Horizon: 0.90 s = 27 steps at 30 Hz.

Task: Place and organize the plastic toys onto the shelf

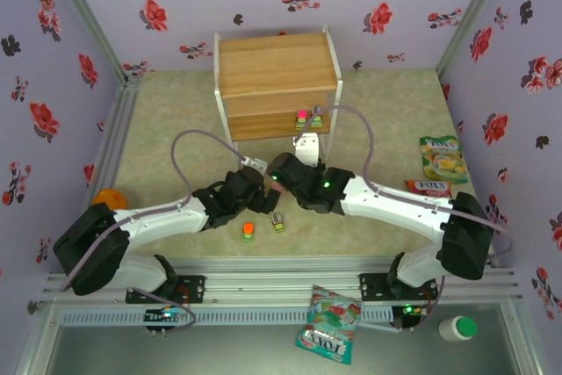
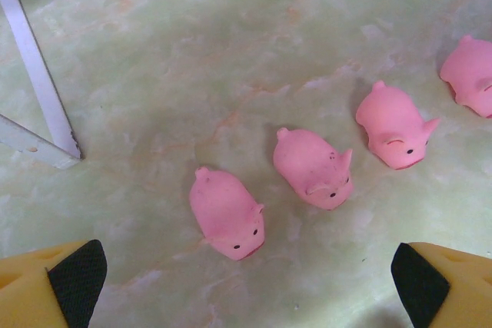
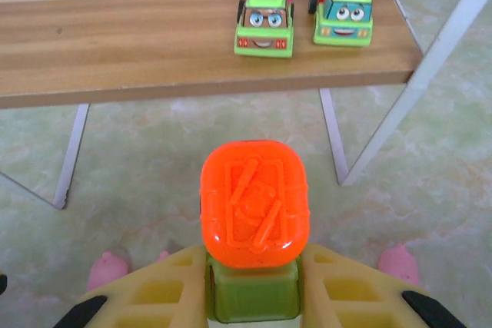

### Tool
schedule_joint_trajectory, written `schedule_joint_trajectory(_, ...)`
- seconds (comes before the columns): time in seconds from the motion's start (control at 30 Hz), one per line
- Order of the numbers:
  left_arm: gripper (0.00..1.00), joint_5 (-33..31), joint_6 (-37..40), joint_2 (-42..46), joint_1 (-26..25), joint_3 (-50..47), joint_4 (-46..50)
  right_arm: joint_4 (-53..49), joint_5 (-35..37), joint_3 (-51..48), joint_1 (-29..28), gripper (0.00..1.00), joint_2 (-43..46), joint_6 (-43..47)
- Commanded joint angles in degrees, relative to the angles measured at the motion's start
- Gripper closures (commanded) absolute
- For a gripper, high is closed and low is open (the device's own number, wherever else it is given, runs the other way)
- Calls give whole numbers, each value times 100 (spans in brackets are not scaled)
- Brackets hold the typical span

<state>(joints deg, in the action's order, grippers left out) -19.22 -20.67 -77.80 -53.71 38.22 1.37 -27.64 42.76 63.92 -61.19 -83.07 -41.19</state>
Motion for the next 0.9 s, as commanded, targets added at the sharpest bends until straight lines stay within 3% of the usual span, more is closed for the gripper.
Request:
schedule_joint_trajectory(0.0, 0, 57, -34, 37, 39, 151, 75, 176, -29, 285, 136, 73, -193, 332)
schedule_joint_trajectory(0.87, 0, 68, -43, 129, 36, 133, 83, 275, -776, 1854, 877, 73, -1392, 705)
